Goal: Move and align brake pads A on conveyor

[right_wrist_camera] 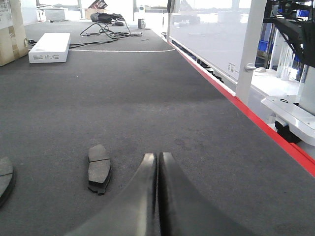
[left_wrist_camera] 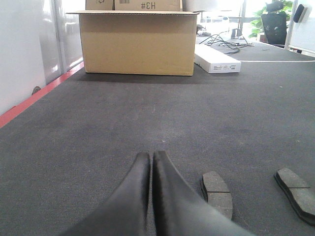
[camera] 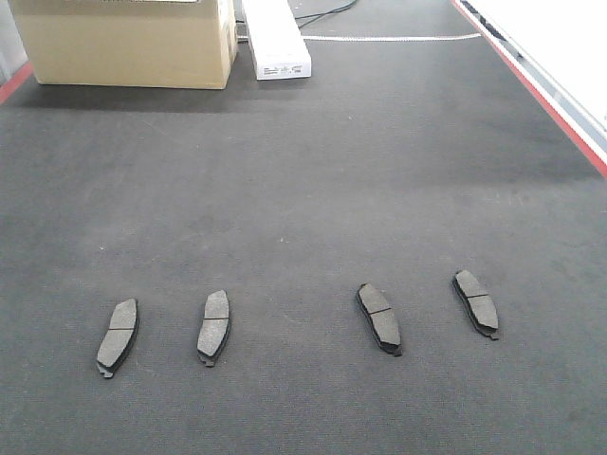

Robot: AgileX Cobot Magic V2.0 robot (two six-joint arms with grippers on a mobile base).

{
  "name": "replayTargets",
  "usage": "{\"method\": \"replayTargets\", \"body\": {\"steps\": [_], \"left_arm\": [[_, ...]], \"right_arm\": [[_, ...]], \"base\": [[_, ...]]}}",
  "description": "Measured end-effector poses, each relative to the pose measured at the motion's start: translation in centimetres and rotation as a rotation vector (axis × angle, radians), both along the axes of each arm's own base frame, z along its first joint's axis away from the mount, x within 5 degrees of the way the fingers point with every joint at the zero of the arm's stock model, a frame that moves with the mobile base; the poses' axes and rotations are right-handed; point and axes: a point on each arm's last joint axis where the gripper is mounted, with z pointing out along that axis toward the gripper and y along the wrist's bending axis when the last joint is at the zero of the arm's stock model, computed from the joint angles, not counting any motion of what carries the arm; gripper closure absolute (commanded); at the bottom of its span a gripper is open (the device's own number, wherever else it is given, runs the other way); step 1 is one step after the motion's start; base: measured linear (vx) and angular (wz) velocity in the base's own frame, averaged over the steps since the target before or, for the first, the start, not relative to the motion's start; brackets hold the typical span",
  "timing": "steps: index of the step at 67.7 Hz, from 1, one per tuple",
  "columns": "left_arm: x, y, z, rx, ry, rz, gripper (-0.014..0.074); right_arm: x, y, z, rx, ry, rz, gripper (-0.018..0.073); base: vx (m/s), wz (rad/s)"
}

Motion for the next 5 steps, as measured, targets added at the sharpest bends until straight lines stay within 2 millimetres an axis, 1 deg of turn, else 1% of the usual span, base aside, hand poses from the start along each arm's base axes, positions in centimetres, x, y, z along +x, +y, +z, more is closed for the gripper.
{"method": "replayTargets", "body": {"steps": [5], "left_arm": [[0.0, 0.0, 0.0, 0.0, 0.0, 0.0, 0.0602]], "right_arm": [[0.0, 0.0, 0.0, 0.0, 0.0, 0.0, 0.0571]], "base": [[0.0, 0.0]]}}
